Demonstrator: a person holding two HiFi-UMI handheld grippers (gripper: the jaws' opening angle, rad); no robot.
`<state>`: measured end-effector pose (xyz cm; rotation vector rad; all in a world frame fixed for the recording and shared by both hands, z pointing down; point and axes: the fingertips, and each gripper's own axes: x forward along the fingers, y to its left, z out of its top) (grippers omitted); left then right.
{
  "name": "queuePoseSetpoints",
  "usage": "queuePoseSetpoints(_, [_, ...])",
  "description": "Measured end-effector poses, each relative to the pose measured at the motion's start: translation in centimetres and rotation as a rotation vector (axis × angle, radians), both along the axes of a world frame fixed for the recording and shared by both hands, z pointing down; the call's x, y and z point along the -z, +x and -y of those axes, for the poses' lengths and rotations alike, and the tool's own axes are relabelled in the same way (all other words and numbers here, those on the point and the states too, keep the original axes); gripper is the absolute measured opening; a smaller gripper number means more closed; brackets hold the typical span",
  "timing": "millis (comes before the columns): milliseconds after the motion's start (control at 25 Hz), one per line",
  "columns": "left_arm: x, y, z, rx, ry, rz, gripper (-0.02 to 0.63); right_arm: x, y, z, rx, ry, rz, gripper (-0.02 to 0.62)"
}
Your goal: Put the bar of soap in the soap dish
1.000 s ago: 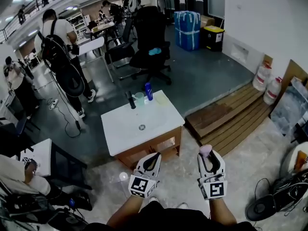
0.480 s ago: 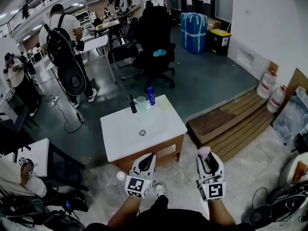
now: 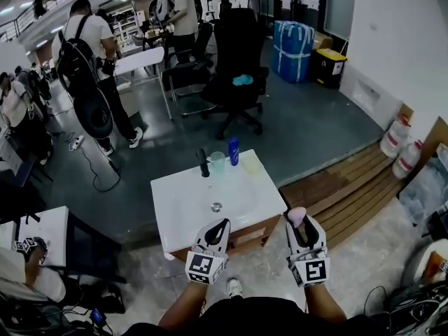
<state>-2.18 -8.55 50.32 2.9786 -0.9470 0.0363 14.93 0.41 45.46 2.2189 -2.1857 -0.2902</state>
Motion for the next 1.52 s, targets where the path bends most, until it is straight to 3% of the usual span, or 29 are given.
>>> queuePoseSetpoints(200, [0.1, -2.0, 3.3, 0.011, 0.006, -0.017, 0.021, 0.4, -1.4, 4.3, 0.007, 0.005, -0.031, 0.187])
queuePoseSetpoints(440, [0.5, -3.0, 5.1, 0.032, -0.034, -0.094, 0.021, 0.6, -2.2, 7.5, 0.031, -0.003, -0.038, 0.187])
queuePoseSetpoints(760, [-1.0, -3.3, 7.3, 0.061, -0.041, -0.052, 0.021, -1.2, -1.2, 11.3, 0.052, -0.041, 0.004, 0.187])
queuePoseSetpoints(1080, [-1.8, -1.0, 11.6, 0.117, -0.051, -0.005, 0.021, -3.5, 2.6, 17.0, 0.07, -0.102, 0.061, 0.187])
queuePoseSetpoints(1520, [-3.1, 1.6, 16.6, 0.192, -0.042, 0.092, 0.021, -6.2, 4.9, 25.2, 0.153, -0.178, 0.11, 0.186])
